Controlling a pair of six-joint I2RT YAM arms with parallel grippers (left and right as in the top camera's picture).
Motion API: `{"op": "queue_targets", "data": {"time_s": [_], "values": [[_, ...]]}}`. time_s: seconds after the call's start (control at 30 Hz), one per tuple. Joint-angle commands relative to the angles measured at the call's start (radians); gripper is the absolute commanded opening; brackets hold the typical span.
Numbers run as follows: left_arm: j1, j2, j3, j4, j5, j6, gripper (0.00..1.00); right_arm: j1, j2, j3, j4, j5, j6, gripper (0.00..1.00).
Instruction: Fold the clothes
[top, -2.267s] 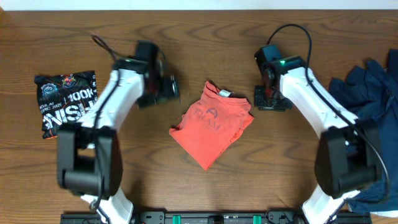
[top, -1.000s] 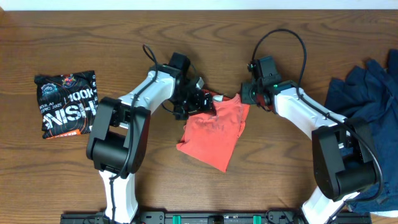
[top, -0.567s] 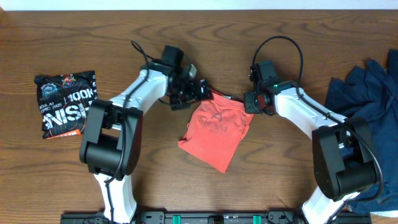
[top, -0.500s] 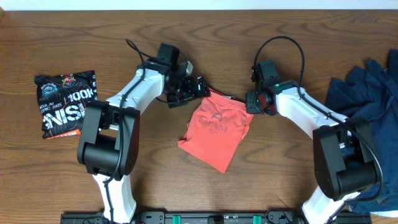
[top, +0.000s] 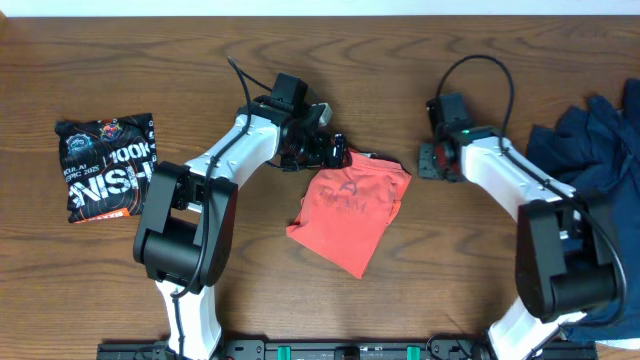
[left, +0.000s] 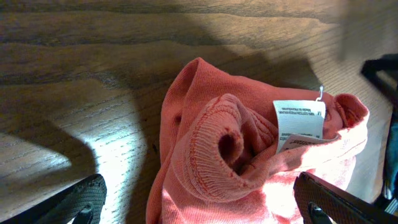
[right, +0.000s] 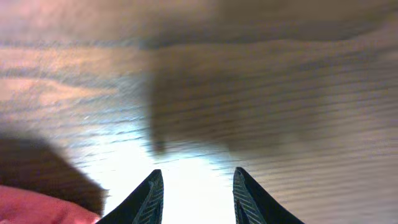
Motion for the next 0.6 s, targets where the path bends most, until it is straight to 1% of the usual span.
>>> {"op": "queue_targets", "data": {"time_s": [0.0,0.13,0.27,0.33,0.4,0.43,0.47,0.53,0.57], "values": [[0.004,-0.011,-0.013,0.001,-0.008,0.029,0.98,-0.027,-0.064,0.027,-0.011,0.025,0.016,0.36],[0.004,-0.004,-0.026,0.003,-0.008,0.029,0.98,-0.031,-0.087,0.027,-0.032,0.025,0.016,0.36],[-0.004,0.042,-0.026,0.010,0.001,0.029,0.98,-0.031,-0.105,0.027,-0.048,0.025,0.016,0.36],[-0.015,0.075,-0.026,0.020,0.052,0.032,0.98,-0.031,-0.114,0.027,-0.058,0.025,0.016,0.37],[-0.030,0.105,-0.026,0.033,0.131,0.049,0.99,-0.031,-0.124,0.027,-0.075,0.025,0.016,0.37],[-0.039,0.121,-0.026,0.040,0.166,0.052,0.98,-0.031,-0.128,0.027,-0.083,0.025,0.016,0.37],[-0.050,0.135,-0.026,0.048,0.193,0.052,0.94,-0.031,-0.131,0.027,-0.090,0.026,0.016,0.38],[-0.069,0.153,-0.026,0.055,0.209,0.056,0.76,-0.031,-0.138,0.027,-0.099,0.026,0.016,0.37],[-0.079,0.156,-0.026,0.055,0.209,0.056,0.58,-0.031,-0.143,0.027,-0.104,0.026,0.016,0.37]]}}
